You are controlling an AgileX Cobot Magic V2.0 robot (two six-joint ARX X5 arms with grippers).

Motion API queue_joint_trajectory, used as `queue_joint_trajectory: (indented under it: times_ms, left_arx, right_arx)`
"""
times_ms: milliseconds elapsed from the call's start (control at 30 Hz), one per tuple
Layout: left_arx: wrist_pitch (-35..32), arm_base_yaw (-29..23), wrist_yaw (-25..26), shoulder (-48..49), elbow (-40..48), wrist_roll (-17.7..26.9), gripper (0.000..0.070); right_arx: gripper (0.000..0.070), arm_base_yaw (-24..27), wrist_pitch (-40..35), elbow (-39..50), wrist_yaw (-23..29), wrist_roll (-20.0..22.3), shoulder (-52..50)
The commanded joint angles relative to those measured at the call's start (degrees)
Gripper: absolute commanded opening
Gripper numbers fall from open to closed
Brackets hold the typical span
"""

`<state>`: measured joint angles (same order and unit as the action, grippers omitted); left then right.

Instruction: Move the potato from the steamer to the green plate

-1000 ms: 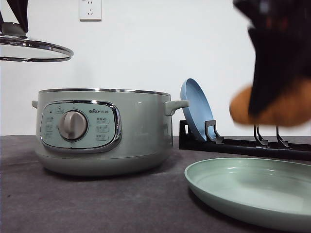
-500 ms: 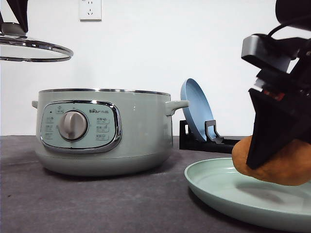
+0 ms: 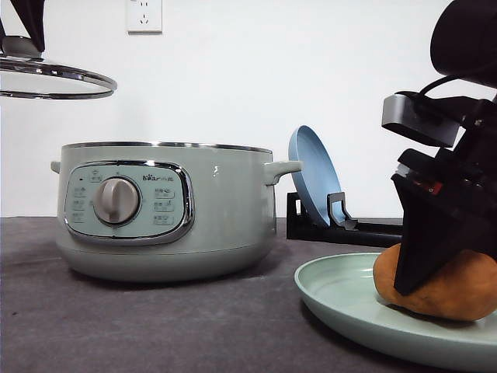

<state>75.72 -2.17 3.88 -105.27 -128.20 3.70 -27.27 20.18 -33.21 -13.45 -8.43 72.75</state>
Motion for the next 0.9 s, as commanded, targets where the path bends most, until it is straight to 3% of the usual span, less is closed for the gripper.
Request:
queue_joint_trajectory:
  times_ms: [0, 133, 200, 300, 533, 667, 867]
  left_arx:
    - [-1.60, 0.04, 0.22, 0.98, -2.56, -0.11, 0.0015]
    - [-1.60, 0.04, 0.22, 0.98, -2.56, -0.09, 0.0015]
    - [-1.62, 0.04, 0.22, 0.98, -2.56, -0.09, 0.0015]
    - [-1.62, 0.04, 0.22, 0.98, -2.56, -0.09, 0.0015]
    - [-1.64, 0.04, 0.22, 0.98, -2.56, -0.10, 0.0015]
    - [-1.64, 0.04, 0.32, 0.98, -2.56, -0.49, 0.0015]
    - [-1.64, 0.07, 0.83, 0.98, -2.56, -1.02, 0.0015]
  right_arx:
    - [0.0276, -0.24, -0.48, -0.18, -0.02, -0.59, 0.70]
    - [0.0461, -0.24, -0.38, -0.66, 0.03, -0.58, 0.07]
    - [0.0512, -0.17, 0.61, -1.44, 0.06, -0.73, -0.84]
    - [0.0530, 0.09, 3.95, -3.85, 0.00, -1.25, -3.27]
    - [0.0632, 0.09, 20.78, -14.99, 0.00, -1.15, -12.82]
    - [0.0638, 0.09, 28.13, -21.02, 0.07, -1.18, -19.83]
    - [0.0639, 0.09, 33.04, -26.60, 0.40, -2.65, -30.68]
